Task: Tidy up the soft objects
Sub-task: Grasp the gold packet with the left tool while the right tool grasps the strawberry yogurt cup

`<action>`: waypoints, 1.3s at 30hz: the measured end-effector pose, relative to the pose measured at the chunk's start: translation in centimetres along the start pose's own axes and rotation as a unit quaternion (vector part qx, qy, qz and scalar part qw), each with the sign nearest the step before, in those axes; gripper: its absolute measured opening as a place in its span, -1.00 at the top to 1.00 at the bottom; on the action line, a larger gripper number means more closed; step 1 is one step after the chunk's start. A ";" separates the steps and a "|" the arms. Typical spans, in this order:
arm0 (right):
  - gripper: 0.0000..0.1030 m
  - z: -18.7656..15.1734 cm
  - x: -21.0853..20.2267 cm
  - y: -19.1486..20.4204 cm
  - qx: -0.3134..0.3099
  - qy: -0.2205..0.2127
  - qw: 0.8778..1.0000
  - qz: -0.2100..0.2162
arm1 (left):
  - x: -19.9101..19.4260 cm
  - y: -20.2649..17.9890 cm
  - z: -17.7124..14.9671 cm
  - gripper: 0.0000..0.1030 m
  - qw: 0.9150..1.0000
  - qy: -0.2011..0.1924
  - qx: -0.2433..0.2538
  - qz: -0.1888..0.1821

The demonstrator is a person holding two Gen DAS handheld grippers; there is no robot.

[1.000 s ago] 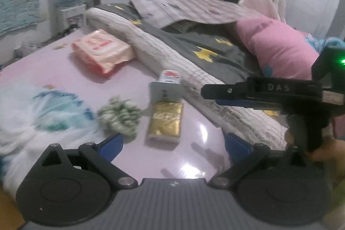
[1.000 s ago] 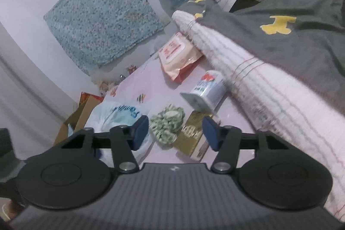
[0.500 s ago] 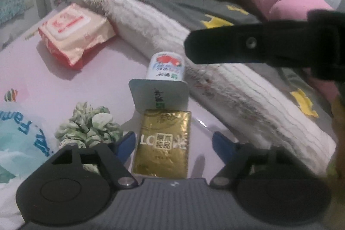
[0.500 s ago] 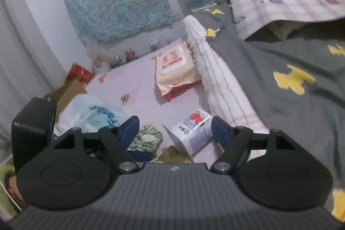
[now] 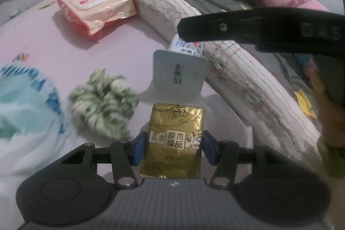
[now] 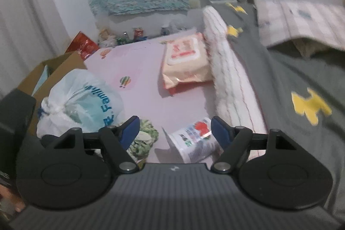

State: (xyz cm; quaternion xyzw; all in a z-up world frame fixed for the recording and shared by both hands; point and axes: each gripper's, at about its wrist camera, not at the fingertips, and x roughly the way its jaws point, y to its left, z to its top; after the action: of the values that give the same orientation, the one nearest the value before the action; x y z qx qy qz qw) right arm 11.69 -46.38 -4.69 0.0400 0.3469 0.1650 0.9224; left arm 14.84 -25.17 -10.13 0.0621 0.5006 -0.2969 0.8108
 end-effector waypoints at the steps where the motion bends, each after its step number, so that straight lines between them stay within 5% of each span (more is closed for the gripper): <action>1: -0.01 0.0 0.2 0.6 -0.013 0.005 1.000 -0.001 | -0.5 0.1 -0.5 -0.06 1.000 0.000 -0.002 0.003; 8: 0.46 -0.8 3.3 3.4 -0.090 0.057 0.994 -0.034 | -3.8 1.3 -3.6 -0.06 0.999 -0.007 -0.035 0.013; 12: 0.91 -0.7 3.7 3.9 -0.109 0.062 0.990 -0.070 | -5.2 2.0 -4.6 -0.06 0.998 -0.019 -0.050 0.020; 18: 1.00 -0.8 2.1 1.4 0.031 0.065 0.997 0.001 | -7.1 3.3 -5.6 -0.06 0.996 -0.040 -0.071 0.023; 22: 1.00 -2.1 -0.2 -0.5 0.149 0.051 0.985 0.076 | -7.9 3.8 -6.2 -0.06 0.996 -0.048 -0.075 0.025; 26: 1.00 -2.7 -1.9 -0.7 0.166 0.029 0.984 0.051 | -8.2 4.1 -6.5 -0.06 0.995 -0.053 -0.079 0.023; 29: 0.70 -2.1 -2.3 -0.3 0.142 0.019 0.989 0.028 | -8.5 4.2 -6.6 -0.06 0.995 -0.057 -0.080 0.021; 30: 0.20 -1.8 -2.0 0.0 0.127 0.018 0.992 0.007 | -8.5 4.2 -6.6 -0.06 0.995 -0.058 -0.081 0.021; 32: -0.49 -1.2 -1.3 1.2 0.065 0.012 0.997 -0.032 | -8.6 4.3 -6.7 -0.06 0.994 -0.060 -0.085 0.020; 33: -0.67 -1.0 -0.7 1.8 0.037 0.015 0.998 -0.042 | -8.7 4.4 -6.8 -0.06 0.994 -0.059 -0.087 0.019; 39: -0.66 -0.7 4.8 3.0 -0.039 0.100 0.991 -0.076 | -9.0 4.8 -7.1 -0.06 0.994 -0.058 -0.093 0.020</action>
State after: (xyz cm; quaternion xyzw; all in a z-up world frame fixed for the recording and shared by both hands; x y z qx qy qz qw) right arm 13.76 -41.94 -7.69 -0.0393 0.4324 0.1114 0.8939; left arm 9.07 -14.68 -6.92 -0.0213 0.4768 -0.2357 0.8466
